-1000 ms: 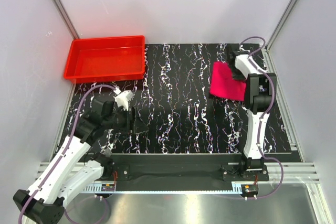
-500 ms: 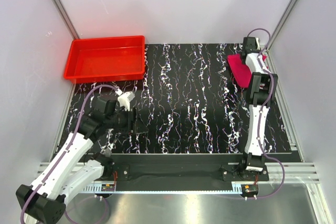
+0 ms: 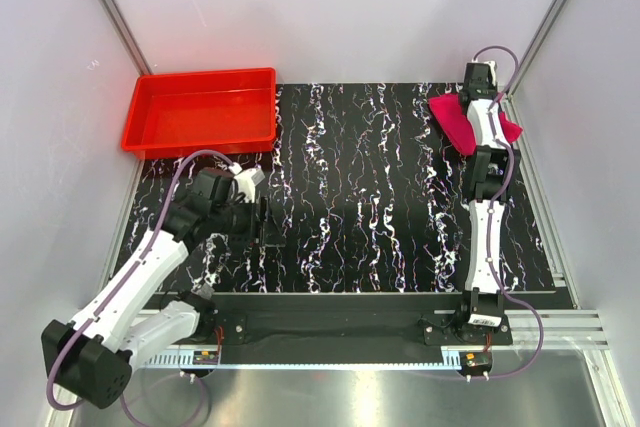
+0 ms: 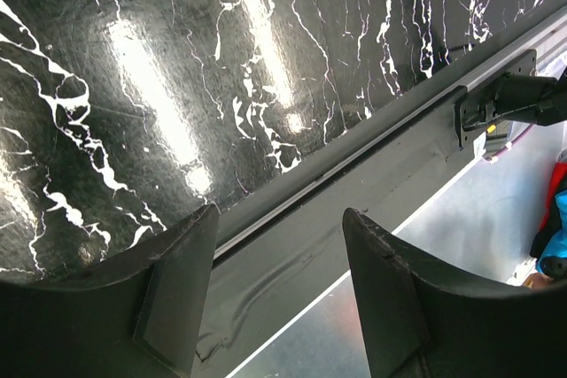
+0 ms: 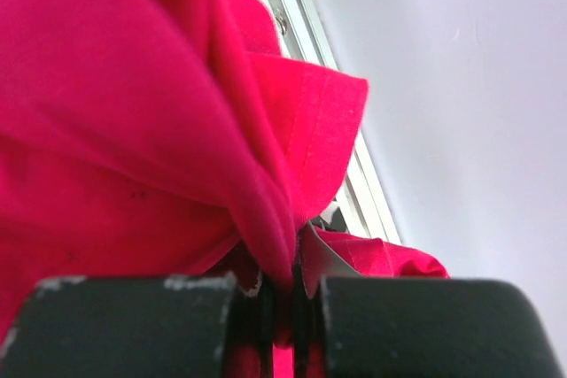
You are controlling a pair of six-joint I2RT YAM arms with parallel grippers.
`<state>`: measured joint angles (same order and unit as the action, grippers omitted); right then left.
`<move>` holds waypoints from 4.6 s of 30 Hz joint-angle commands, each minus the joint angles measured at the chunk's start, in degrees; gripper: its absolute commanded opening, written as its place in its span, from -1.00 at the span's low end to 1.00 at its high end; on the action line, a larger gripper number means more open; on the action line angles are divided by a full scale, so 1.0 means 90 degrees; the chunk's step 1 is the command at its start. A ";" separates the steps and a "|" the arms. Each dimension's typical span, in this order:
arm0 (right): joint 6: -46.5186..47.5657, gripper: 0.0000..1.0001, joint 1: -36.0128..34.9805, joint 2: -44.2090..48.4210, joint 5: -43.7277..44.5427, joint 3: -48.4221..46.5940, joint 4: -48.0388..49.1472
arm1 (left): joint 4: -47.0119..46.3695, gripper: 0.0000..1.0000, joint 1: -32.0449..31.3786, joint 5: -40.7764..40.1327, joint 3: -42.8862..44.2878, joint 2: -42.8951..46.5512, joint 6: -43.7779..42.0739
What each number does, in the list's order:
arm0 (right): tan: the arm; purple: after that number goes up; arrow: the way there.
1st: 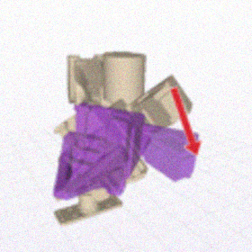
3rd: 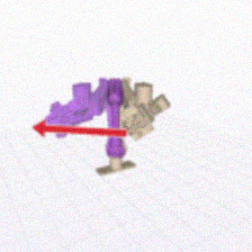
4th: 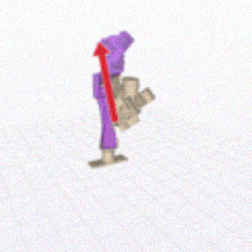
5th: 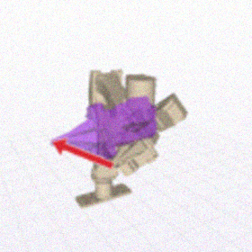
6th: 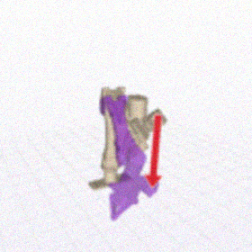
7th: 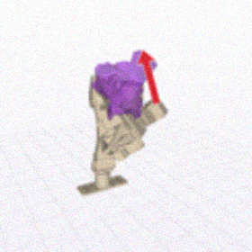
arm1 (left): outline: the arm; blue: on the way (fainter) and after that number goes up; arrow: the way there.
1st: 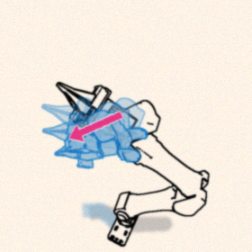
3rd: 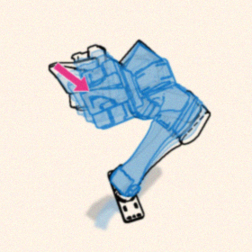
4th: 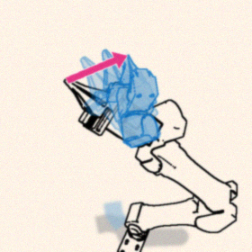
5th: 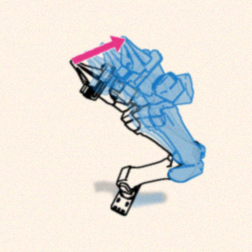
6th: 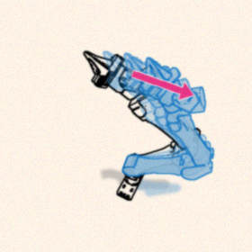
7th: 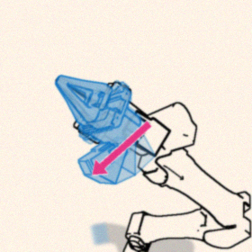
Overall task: Fold and stack the t-shirts
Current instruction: Neatly place the folded tshirt to the corner
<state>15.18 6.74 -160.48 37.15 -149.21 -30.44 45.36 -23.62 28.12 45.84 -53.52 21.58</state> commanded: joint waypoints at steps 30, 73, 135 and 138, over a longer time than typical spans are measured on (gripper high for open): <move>-0.4576 -1.00 0.0442 -0.0166 -0.2749 -0.0765 -0.1278 | -0.0578 0.25 0.0261 0.0167 -0.0074 0.0165 0.0502; -0.3991 -0.63 0.0628 0.2383 -0.4204 0.2252 0.0529 | -0.1066 0.28 0.0388 0.0216 -0.0426 0.0761 0.0883; -0.7262 0.09 -0.1335 1.1858 -0.6139 1.2345 0.0375 | -0.2177 0.98 0.0407 0.0655 -0.1226 0.2518 0.3243; -0.7506 0.51 -0.1325 1.3109 -0.6149 1.2914 -0.0152 | -0.2830 0.98 0.0417 0.0596 -0.1859 0.3112 0.4004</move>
<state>-49.08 -5.19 -52.14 -19.81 -36.45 -28.27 29.52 -20.21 33.06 32.21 -30.00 48.25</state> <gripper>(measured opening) 0.693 0.987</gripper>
